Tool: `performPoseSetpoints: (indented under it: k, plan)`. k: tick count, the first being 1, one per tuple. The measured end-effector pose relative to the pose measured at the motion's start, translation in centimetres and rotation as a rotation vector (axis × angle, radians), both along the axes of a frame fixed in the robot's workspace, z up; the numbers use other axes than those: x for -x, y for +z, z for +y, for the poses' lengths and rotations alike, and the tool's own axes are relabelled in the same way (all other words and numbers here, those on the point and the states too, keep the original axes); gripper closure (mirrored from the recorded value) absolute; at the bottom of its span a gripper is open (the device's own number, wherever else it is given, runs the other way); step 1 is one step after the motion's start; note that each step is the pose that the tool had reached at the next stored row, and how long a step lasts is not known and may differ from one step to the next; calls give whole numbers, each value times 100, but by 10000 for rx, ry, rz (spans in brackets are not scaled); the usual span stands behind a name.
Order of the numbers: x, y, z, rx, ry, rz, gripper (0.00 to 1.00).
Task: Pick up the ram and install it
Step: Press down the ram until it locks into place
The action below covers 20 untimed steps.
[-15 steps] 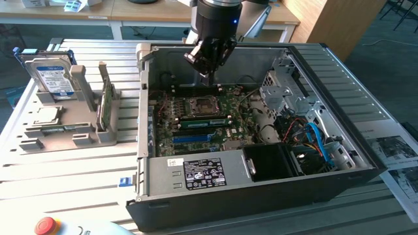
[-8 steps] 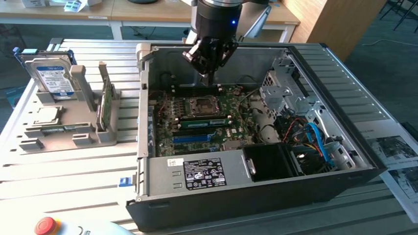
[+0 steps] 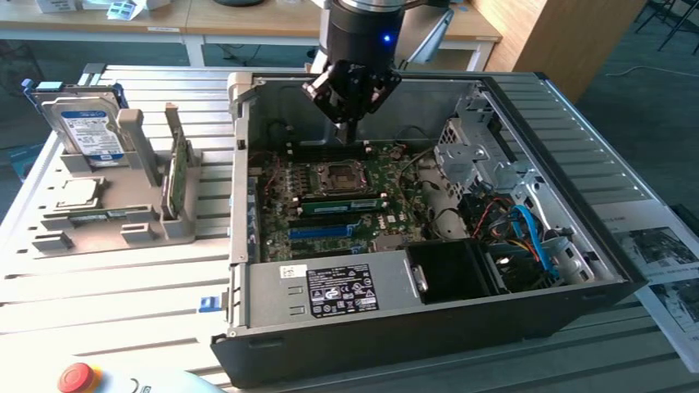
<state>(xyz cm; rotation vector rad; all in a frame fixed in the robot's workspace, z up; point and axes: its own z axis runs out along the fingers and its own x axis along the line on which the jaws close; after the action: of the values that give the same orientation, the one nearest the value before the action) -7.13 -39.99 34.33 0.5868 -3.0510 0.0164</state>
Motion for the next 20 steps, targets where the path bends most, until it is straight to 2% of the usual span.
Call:
performPoseSetpoints:
  k: [20]
  plan:
    - [0, -13, 0, 0, -3167, 1, 90]
